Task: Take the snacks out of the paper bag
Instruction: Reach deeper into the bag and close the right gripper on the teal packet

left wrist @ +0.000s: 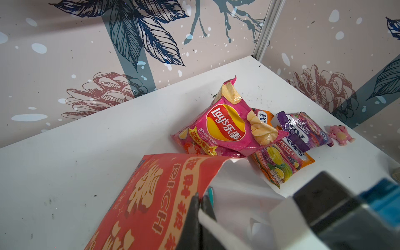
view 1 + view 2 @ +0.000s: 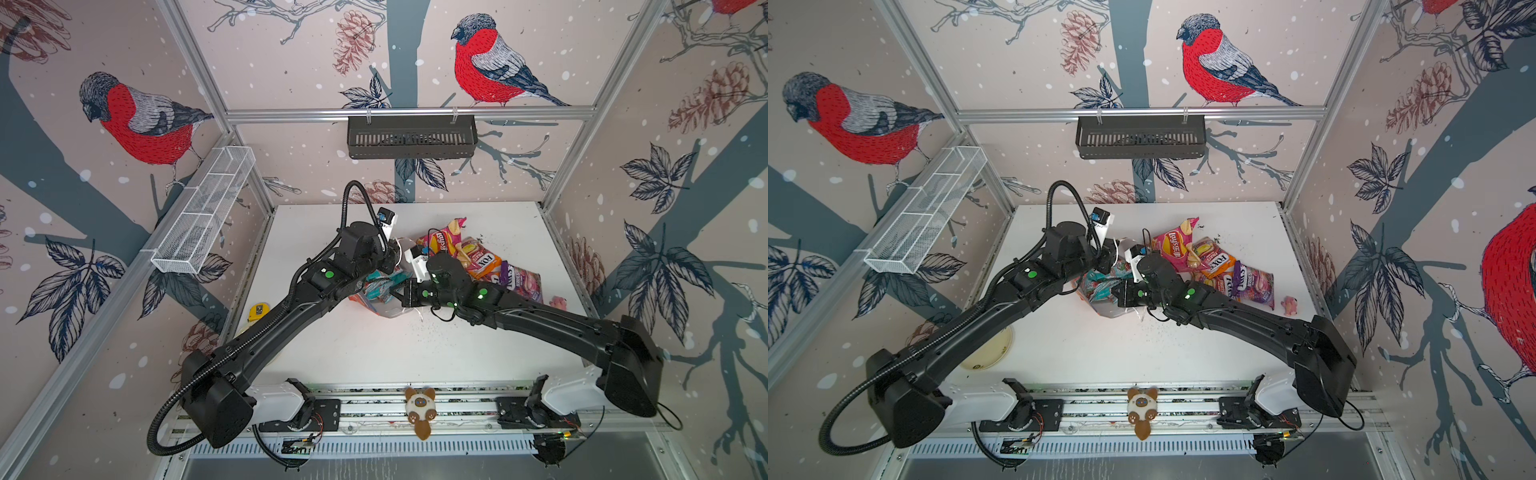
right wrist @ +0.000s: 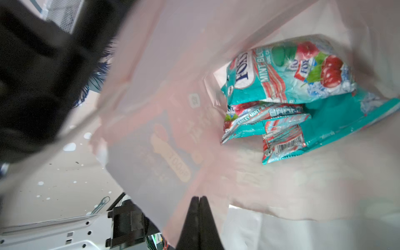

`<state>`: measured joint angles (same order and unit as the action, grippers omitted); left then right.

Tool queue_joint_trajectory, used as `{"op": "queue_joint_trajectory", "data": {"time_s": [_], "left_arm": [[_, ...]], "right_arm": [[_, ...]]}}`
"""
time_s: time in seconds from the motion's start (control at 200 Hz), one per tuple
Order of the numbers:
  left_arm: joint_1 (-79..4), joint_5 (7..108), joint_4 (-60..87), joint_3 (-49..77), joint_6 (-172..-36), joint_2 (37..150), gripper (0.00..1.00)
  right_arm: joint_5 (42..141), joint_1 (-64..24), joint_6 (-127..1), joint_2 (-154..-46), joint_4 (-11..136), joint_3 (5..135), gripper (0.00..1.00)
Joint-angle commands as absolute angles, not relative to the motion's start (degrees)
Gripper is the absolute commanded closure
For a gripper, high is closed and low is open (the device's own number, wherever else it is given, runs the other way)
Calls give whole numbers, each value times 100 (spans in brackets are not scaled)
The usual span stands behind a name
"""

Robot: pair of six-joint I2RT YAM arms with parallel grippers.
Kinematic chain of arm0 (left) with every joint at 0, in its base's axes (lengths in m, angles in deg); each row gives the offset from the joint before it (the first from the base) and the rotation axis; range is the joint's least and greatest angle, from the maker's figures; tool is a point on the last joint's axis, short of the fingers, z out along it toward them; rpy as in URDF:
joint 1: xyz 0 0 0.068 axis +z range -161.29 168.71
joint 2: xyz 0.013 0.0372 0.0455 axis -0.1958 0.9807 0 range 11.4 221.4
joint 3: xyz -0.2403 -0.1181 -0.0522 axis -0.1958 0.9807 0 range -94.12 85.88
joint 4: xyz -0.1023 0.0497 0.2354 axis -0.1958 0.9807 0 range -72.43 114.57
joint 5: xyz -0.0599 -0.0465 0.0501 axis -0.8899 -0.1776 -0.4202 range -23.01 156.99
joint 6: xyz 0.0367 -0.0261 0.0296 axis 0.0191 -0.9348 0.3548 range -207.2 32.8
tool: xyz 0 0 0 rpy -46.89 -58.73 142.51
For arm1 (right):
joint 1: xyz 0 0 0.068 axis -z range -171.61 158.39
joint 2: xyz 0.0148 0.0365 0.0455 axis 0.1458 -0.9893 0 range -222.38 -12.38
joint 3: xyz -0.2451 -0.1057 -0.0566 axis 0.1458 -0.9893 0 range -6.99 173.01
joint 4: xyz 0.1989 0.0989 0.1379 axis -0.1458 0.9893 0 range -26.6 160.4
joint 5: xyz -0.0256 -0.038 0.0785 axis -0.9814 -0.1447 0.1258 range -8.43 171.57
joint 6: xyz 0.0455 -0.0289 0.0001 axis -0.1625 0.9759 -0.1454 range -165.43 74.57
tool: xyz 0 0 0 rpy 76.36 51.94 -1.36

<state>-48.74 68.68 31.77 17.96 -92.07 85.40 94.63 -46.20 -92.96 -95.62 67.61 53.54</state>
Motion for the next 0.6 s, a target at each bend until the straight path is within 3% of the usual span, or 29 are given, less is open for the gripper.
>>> {"op": "queue_joint_trajectory", "data": {"time_s": [0.0,0.1,0.315,0.595], "left_arm": [[-4877,6953,2855,1728,-9290,8541,100],[-4877,6980,2853,1750,-9292,8500,100],[-4881,6971,2929,1702,-9268,8481,100],[-4882,6883,3033,1609,-9205,8558,100]], "right_arm": [[9472,-4619,-8946,-9808,7098,5504,95],[9371,-4603,-8621,-10182,7381,5843,93],[8888,-4691,-7777,-10836,7543,6406,73],[8235,-4786,-6998,-11119,6953,6268,66]]}}
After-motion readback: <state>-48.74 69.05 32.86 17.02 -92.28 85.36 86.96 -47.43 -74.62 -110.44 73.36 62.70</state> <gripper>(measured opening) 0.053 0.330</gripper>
